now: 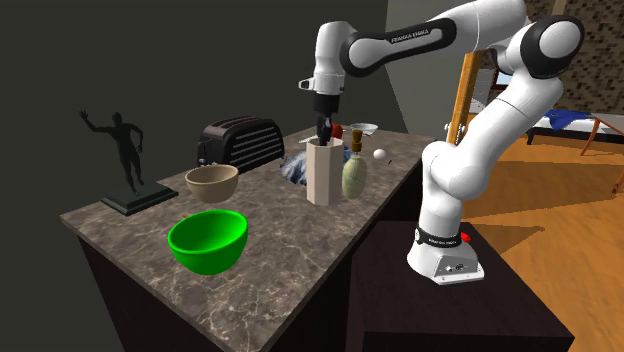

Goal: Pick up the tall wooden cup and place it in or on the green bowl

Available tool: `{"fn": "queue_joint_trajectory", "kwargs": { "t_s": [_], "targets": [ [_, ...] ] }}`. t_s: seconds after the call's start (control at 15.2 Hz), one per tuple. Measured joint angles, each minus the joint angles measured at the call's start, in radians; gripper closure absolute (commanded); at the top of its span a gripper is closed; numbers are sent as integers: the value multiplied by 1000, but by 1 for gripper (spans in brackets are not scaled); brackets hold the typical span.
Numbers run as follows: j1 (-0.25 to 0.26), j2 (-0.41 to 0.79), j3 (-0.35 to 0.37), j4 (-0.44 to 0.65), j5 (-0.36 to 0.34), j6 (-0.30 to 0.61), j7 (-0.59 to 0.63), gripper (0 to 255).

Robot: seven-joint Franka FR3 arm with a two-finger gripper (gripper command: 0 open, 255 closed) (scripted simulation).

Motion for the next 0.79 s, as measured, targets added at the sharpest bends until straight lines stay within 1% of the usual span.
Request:
{"fn": "queue_joint_trajectory", "kwargs": {
  "t_s": [0.79],
  "targets": [
    [8, 6, 17, 167, 14, -161, 5, 255]
  ]
}}
